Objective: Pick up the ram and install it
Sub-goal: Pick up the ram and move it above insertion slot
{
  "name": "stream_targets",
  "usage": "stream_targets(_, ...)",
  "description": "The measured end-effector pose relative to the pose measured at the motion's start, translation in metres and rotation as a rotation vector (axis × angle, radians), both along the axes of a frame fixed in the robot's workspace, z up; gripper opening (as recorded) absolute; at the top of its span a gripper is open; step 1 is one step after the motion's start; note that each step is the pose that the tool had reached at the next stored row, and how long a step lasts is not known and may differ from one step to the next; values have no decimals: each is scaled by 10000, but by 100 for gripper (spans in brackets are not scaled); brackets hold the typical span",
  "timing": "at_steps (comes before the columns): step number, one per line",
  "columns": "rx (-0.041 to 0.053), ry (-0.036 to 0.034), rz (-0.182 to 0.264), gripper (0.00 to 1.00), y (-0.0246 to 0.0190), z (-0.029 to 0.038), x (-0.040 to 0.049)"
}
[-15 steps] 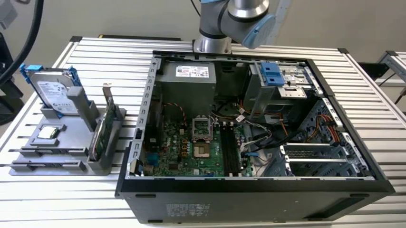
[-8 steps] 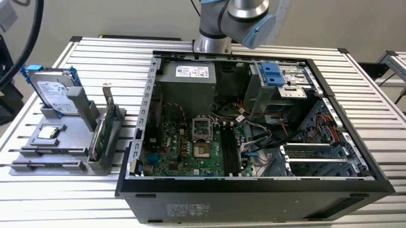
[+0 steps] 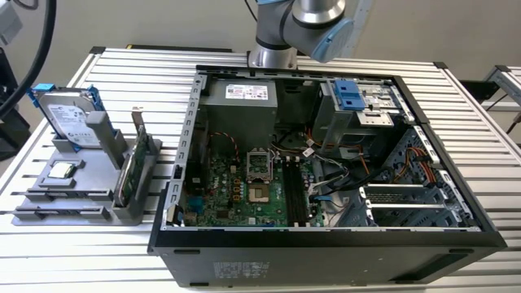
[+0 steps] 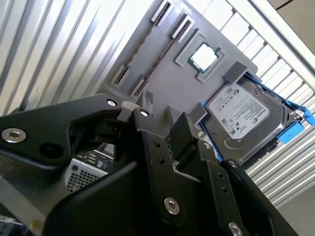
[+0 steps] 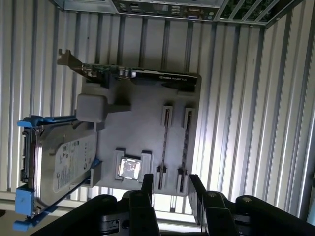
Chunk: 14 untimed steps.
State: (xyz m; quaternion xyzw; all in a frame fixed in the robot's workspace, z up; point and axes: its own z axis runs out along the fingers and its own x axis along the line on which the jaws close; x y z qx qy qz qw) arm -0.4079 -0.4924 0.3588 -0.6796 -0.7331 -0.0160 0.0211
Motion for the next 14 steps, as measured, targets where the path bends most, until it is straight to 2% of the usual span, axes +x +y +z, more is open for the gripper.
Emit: stream_targets(14,-1,1,0,100,-13,-30,0)
